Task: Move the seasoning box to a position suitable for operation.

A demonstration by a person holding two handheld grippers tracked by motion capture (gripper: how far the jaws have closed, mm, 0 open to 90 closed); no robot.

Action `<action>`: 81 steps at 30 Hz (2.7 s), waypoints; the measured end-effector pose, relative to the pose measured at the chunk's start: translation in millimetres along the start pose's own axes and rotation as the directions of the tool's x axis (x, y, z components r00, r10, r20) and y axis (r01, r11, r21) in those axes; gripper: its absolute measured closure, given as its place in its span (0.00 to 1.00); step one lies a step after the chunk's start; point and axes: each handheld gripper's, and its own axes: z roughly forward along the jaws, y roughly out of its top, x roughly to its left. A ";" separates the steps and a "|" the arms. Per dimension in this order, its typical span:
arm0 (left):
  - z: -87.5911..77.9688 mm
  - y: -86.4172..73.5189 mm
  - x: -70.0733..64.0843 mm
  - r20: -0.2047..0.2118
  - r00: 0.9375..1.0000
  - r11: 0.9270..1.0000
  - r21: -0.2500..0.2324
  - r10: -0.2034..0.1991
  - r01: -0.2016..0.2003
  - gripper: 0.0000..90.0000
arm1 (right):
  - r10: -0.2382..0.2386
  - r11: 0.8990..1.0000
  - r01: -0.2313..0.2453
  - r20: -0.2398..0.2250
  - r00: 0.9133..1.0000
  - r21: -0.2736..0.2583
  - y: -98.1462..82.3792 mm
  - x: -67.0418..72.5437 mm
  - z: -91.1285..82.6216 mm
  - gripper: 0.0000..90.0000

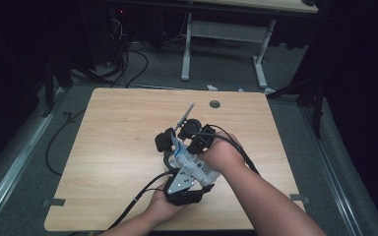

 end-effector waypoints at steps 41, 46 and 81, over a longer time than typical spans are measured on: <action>-1.9 1.9 0.5 0.003 1.000 1.000 -0.008 0.000 0.000 0.60 | 0.002 1.000 -0.002 -0.005 1.000 0.002 1.1 -0.9 1.7 1.00; -2.2 2.2 0.4 0.003 1.000 1.000 -0.012 -0.003 0.003 0.60 | 0.003 1.000 -0.003 -0.006 1.000 0.001 1.4 -0.9 1.6 1.00; -4.8 3.9 1.8 -0.002 1.000 1.000 -0.025 -0.006 0.006 0.60 | -0.008 1.000 0.008 0.002 1.000 -0.002 5.7 1.0 0.7 1.00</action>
